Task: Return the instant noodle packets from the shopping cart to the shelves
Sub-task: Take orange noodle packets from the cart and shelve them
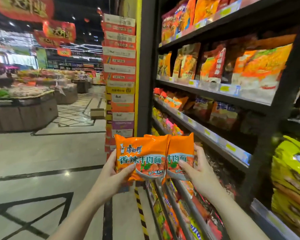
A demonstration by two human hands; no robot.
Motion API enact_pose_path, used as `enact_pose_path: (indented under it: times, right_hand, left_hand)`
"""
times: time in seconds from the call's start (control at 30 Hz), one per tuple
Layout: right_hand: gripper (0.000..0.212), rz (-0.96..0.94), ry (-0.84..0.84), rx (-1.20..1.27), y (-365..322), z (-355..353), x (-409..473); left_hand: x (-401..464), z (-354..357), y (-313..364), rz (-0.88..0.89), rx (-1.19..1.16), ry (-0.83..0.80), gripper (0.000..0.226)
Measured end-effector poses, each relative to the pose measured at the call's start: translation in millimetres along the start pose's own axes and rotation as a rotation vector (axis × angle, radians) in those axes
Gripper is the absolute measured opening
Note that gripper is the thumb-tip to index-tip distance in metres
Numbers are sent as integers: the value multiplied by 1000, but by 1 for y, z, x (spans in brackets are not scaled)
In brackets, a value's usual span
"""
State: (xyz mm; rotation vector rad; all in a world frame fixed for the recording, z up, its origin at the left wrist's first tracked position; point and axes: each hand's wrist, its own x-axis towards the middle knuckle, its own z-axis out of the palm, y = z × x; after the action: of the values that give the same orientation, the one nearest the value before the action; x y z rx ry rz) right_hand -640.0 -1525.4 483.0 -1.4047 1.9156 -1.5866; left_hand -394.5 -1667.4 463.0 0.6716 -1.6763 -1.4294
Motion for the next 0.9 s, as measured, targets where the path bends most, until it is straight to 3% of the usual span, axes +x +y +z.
enact_pose_path:
  times: [0.13,0.37,0.53,0.9]
  right_hand:
    - [47,16,43,-12,-5,43,72]
    - [54,35,102,-2,6,85,171]
    - [39,25,162,-41,34,89,244]
    - [57,43,274,-49,114,79,450]
  left_hand:
    - [78,-40,-7,12,-21,-32,58]
    - [203,-76,-29,45,2,-95,57]
    - [292,-70,-53,84,13,-138,63]
    - [528,-20,-95,130,39,-256,55]
